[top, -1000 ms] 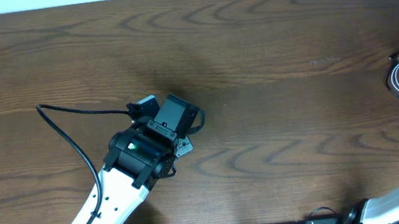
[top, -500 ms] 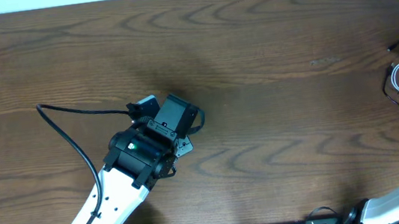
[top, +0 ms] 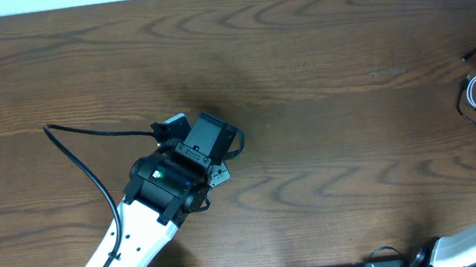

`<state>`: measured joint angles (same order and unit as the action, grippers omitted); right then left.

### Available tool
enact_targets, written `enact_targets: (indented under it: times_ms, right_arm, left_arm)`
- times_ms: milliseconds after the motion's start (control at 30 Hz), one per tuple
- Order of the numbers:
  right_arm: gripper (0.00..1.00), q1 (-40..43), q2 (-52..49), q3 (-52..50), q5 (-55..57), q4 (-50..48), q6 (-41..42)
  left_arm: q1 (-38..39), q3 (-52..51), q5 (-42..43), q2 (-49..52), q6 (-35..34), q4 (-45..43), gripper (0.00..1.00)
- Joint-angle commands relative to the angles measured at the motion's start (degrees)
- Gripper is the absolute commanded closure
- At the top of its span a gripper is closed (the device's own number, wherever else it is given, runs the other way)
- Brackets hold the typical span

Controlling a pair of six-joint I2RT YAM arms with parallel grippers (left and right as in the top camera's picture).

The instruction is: Untangle cables

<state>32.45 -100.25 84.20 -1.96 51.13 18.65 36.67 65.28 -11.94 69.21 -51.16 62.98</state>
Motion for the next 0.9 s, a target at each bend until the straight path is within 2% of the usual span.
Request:
enact_targets:
  times_ms: [0, 367, 500, 567, 600, 667, 767, 867]
  right_arm:
    - [0.99, 0.1, -0.1, 0.2, -0.6, -0.1, 0.2]
    - [0.99, 0.1, -0.1, 0.2, -7.1, -0.1, -0.5]
    - [0.99, 0.1, -0.1, 0.1, -11.0, 0.2, -4.5]
    - [0.99, 0.2, -0.1, 0.1, -4.5, 2.7, -1.3]
    - [0.99, 0.2, -0.1, 0.1, 5.4, 6.0, 7.3]
    - [0.99, 0.3, -0.2, -0.6, 17.0, 9.8, 15.7]
    - [0.99, 1.5, -0.2, -3.8, 24.8, 11.2, 21.7]
    - [0.99, 3.7, -0.2, -8.2, 27.1, 11.4, 26.9]
  left_arm:
    - [-0.1, -0.6, -0.6, -0.3, -0.1, 0.2, 0.64]
    - [-0.1, -0.6, -0.6, -0.3, -0.1, -0.1, 0.64]
    - [-0.1, -0.6, -0.6, -0.3, -0.1, -0.1, 0.65]
    - [-0.1, -0.6, -0.6, -0.3, -0.1, -0.1, 0.65]
    - [-0.1, -0.6, -0.6, -0.3, -0.1, -0.1, 0.64]
    - [-0.1, -0.6, -0.6, -0.3, -0.1, -0.1, 0.65]
    - [-0.1, -0.6, -0.6, -0.3, -0.1, -0.1, 0.65]
    - [-0.1, -0.6, -0.6, -0.3, -0.1, 0.0, 0.65]
